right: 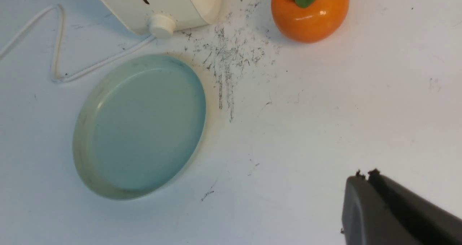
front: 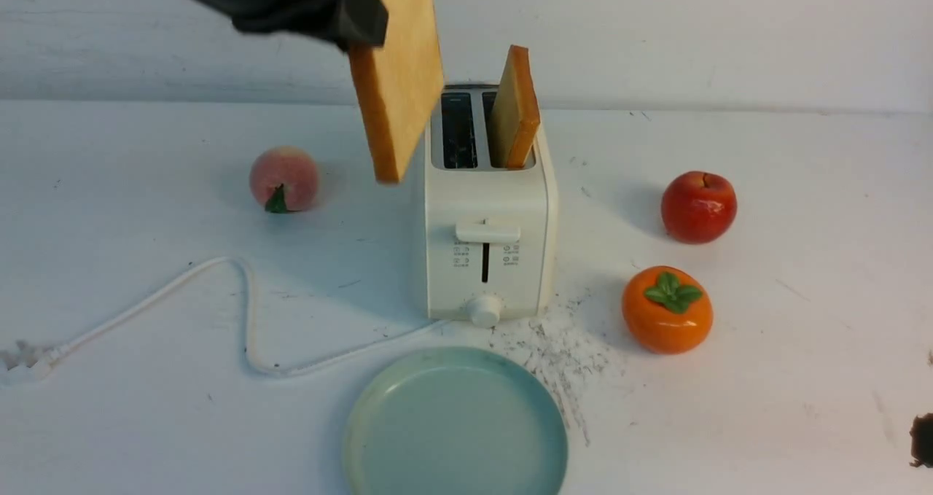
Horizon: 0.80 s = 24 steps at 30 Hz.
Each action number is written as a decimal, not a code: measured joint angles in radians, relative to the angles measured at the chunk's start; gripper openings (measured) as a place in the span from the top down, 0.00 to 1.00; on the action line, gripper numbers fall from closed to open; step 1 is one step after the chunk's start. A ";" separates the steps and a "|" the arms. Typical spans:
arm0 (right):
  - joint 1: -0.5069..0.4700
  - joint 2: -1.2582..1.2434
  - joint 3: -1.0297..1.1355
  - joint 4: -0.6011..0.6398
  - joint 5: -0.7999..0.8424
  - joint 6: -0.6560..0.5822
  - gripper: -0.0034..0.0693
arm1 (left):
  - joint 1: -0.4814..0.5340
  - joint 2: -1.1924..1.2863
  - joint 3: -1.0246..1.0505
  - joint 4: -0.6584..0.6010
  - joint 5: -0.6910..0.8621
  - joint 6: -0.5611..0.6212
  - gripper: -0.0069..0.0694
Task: Take toasted bread from bread machine on white table place on plate.
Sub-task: 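Place the slice of bread on the plate with the left gripper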
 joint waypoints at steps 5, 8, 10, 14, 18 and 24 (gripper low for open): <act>0.000 0.000 0.000 0.000 0.000 0.000 0.92 | 0.000 -0.101 0.397 -0.179 -0.225 0.013 0.79; 0.000 0.000 0.000 0.000 0.000 0.000 0.92 | 0.000 -0.105 0.585 -0.341 -0.353 0.069 0.79; 0.000 0.000 0.000 0.000 0.000 0.000 0.92 | 0.000 -0.099 0.687 -0.456 -0.421 0.149 0.79; 0.000 0.001 0.000 0.000 -0.001 0.000 0.92 | 0.000 -0.082 0.792 -0.670 -0.511 0.336 0.79; 0.000 0.001 0.000 0.000 -0.021 0.000 0.92 | 0.000 -0.057 0.808 -0.911 -0.528 0.554 0.79; 0.000 0.001 0.000 0.000 -0.026 0.000 0.91 | 0.000 -0.001 0.808 -1.169 -0.549 0.832 0.79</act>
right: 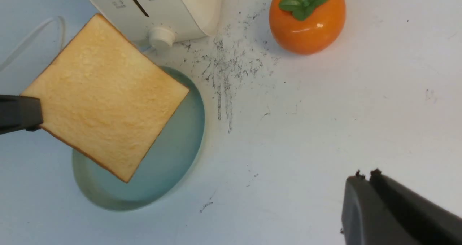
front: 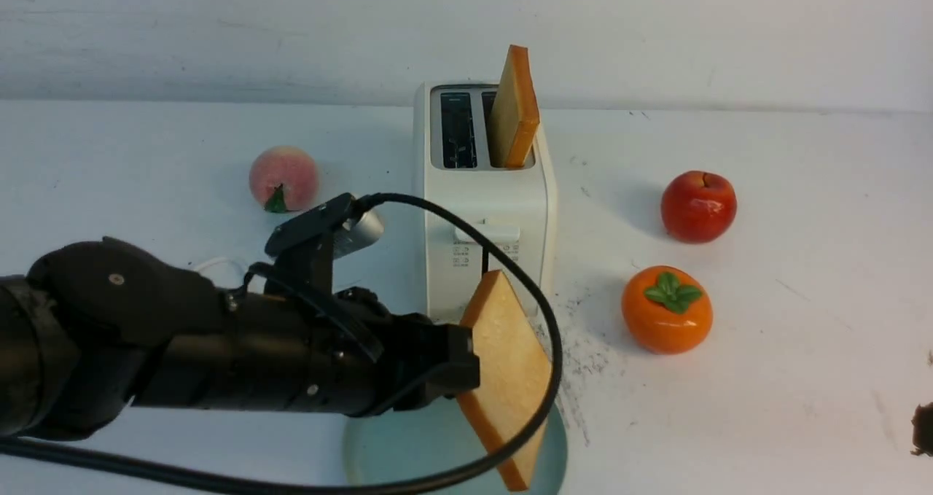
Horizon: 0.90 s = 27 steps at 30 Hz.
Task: Take toasted bread from bread machine on white table place on plate.
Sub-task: 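Place the slice of bread on the plate with the left gripper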
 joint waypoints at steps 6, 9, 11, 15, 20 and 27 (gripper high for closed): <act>0.000 0.000 0.000 0.000 0.002 0.000 0.91 | 0.000 0.088 0.000 -0.096 -0.011 0.187 0.79; 0.000 0.000 0.000 0.002 0.006 0.000 0.91 | 0.000 0.102 0.000 -0.101 -0.032 0.216 0.79; 0.000 0.000 0.000 0.002 0.008 0.000 0.91 | 0.000 0.102 0.000 -0.102 -0.046 0.221 0.79; 0.000 0.000 0.000 0.002 0.009 0.000 0.91 | 0.000 0.106 0.000 -0.102 -0.051 0.222 0.79; 0.000 0.000 0.000 0.002 0.009 0.000 0.90 | 0.000 0.107 0.000 -0.102 0.009 0.221 0.79; 0.000 0.000 0.000 0.002 0.015 0.000 0.90 | 0.000 0.050 0.000 -0.064 0.011 0.214 0.79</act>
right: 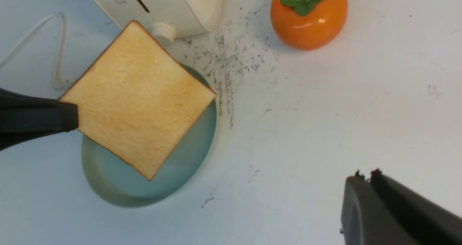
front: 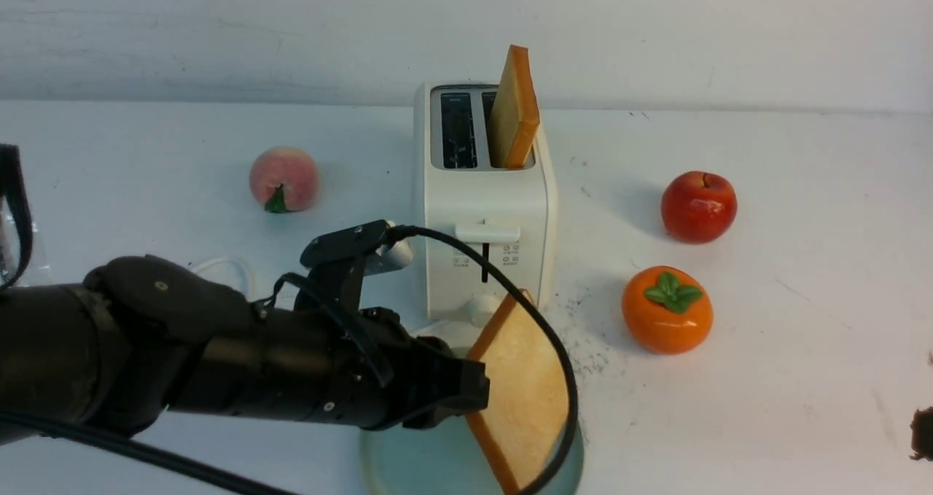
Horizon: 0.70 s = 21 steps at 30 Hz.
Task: Take toasted bread from bread machine on white table place on plate.
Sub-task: 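Place the slice of bread on the plate with the left gripper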
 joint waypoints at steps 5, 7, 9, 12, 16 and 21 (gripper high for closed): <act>0.000 0.000 0.000 0.000 0.002 0.000 0.90 | 0.000 -0.047 0.000 0.004 -0.001 -0.047 0.79; 0.000 0.000 0.000 0.000 0.001 0.000 0.90 | 0.000 -0.045 0.000 0.023 0.016 -0.056 0.79; 0.000 0.000 0.000 0.000 -0.001 0.000 0.90 | 0.000 -0.040 0.001 0.035 0.024 -0.063 0.79; 0.000 0.000 0.000 0.001 -0.013 0.000 0.89 | 0.000 -0.024 0.021 0.064 0.022 -0.089 0.79; 0.000 0.000 0.000 0.001 -0.014 0.000 0.89 | 0.000 -0.012 0.057 0.068 -0.020 -0.095 0.79; 0.000 0.000 0.000 0.001 -0.024 0.000 0.89 | 0.000 -0.009 0.066 0.068 -0.077 -0.081 0.79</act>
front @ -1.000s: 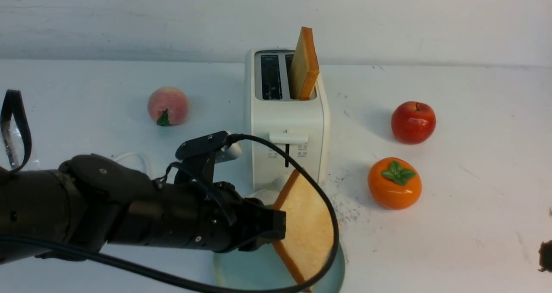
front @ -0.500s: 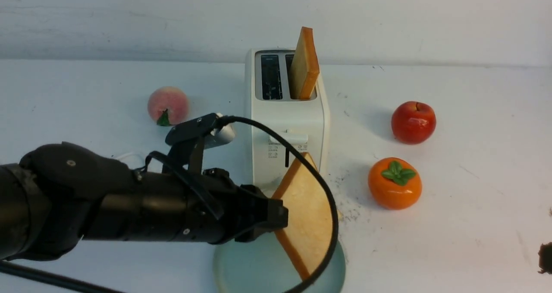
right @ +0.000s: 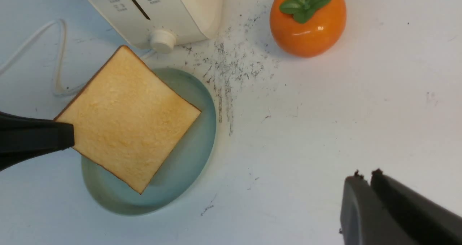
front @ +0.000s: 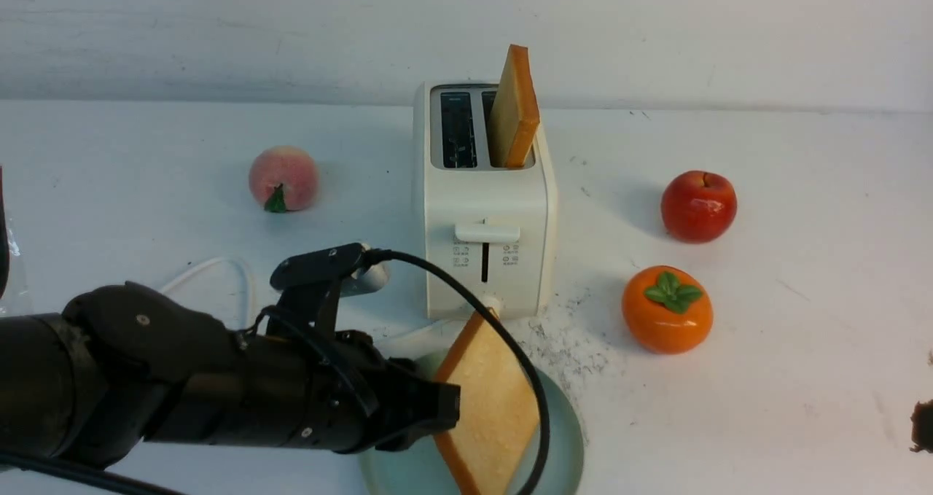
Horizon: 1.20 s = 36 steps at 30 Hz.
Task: Take toasted bread from bread machine on white table place on plate.
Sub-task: 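Place the slice of bread on the plate with the left gripper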
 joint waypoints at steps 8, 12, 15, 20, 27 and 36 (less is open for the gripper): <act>0.000 0.000 0.000 0.000 -0.007 0.000 0.89 | 0.000 0.000 0.001 0.050 0.001 0.000 0.77; 0.000 0.000 0.000 0.010 -0.007 0.000 0.89 | 0.000 0.000 0.001 0.073 0.007 0.000 0.63; 0.000 0.000 0.000 0.018 -0.007 0.000 0.89 | 0.000 0.000 0.001 0.106 0.005 0.000 0.48; 0.000 0.000 0.000 0.023 -0.006 0.000 0.89 | 0.000 -0.013 0.001 0.242 0.003 -0.024 0.30; 0.000 0.000 0.000 0.025 -0.006 0.000 0.88 | 0.000 -0.094 0.002 0.598 0.013 -0.260 0.26; 0.000 0.061 -0.051 0.025 -0.026 -0.088 0.88 | 0.000 -0.246 -0.007 1.180 0.182 -0.850 0.37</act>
